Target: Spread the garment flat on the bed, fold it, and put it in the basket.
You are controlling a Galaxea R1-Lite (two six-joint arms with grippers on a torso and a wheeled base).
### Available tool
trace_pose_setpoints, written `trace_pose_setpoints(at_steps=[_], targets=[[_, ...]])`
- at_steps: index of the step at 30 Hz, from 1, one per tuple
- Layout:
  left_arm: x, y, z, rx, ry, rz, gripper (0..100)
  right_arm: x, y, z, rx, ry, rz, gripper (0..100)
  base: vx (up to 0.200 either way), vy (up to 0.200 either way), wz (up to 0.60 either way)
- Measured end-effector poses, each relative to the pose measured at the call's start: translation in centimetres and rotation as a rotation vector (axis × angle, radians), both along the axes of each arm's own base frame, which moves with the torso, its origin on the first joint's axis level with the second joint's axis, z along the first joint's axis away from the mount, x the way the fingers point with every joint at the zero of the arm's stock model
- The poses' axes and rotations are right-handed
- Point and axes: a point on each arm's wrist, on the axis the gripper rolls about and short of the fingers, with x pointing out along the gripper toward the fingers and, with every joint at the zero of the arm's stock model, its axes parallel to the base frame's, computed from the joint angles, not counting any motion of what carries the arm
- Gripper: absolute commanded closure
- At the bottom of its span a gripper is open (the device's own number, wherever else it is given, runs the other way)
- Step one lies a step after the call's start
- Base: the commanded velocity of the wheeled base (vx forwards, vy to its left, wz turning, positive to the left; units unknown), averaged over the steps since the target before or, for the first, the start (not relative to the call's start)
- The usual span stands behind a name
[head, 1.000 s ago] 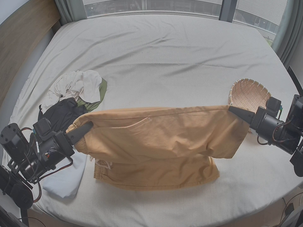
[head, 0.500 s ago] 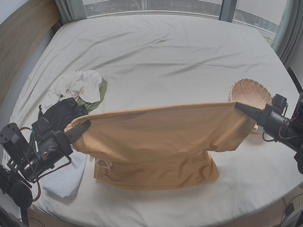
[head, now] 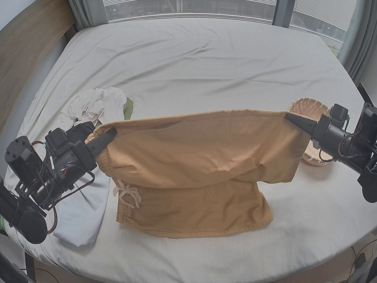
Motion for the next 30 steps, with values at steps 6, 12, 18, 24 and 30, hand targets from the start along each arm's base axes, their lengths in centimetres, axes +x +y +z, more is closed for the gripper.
trace_pose_setpoints(at_steps=[6, 12, 18, 24, 30], targets=[[3.1, -0.6, -0.2, -0.012, -0.022, 0.048, 100, 3.0, 0.1, -0.6, 0.007, -0.034, -0.017, 100, 0.000, 0.000, 0.00], [6.2, -1.3, -0.5, -0.025, -0.048, 0.071, 100, 6.6, -0.1, -0.9, 0.014, -0.075, -0.042, 100, 0.000, 0.000, 0.00], [8.8, -1.8, -1.3, -0.036, -0.060, 0.105, 100, 9.8, -0.3, -1.6, 0.017, -0.098, -0.062, 100, 0.000, 0.000, 0.00], [11.2, -2.0, -2.0, -0.044, -0.076, 0.139, 100, 12.1, -0.2, -2.4, 0.017, -0.110, -0.068, 100, 0.000, 0.000, 0.00], [12.8, -1.8, -3.1, -0.037, -0.059, 0.160, 0, 13.3, -0.2, -3.2, 0.026, -0.156, -0.070, 0, 0.000, 0.000, 0.00]])
